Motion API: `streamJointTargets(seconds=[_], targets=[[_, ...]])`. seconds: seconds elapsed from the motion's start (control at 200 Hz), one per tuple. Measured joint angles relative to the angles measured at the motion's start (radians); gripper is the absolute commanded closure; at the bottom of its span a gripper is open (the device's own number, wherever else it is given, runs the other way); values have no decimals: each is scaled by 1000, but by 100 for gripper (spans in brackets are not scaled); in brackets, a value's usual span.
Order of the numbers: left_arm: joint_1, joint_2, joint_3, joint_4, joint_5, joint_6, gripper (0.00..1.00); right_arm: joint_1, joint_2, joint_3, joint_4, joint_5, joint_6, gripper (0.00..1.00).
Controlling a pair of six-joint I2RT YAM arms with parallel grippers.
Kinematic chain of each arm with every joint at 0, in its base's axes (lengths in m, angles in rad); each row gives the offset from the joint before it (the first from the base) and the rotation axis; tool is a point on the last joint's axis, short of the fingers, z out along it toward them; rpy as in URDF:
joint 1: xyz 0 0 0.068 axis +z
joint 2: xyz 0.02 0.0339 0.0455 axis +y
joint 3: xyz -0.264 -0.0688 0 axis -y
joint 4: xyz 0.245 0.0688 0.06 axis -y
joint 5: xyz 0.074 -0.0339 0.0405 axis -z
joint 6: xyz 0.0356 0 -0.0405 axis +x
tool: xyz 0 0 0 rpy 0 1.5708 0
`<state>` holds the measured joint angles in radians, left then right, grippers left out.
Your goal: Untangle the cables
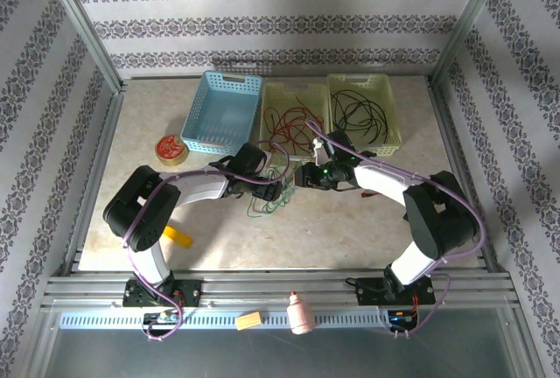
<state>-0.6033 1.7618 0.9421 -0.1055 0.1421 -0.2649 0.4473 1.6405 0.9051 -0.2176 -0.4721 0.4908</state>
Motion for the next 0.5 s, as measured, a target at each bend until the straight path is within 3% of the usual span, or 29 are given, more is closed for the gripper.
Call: streamJointTargets(seconds=[0.27, 0.32, 0.445, 0.505], targets=[[-5, 0, 0, 0, -6, 1, 8, 3, 74, 71, 32, -15, -1, 66], [-5, 0, 0, 0, -8, 1, 8, 8, 76, 82, 40, -16, -3, 72], [-5, 0, 0, 0, -8, 0, 8, 23, 85, 92, 57, -17, -2, 100], [-5, 0, 0, 0, -9, 0, 8, 29, 89, 92, 61, -13, -1, 100]])
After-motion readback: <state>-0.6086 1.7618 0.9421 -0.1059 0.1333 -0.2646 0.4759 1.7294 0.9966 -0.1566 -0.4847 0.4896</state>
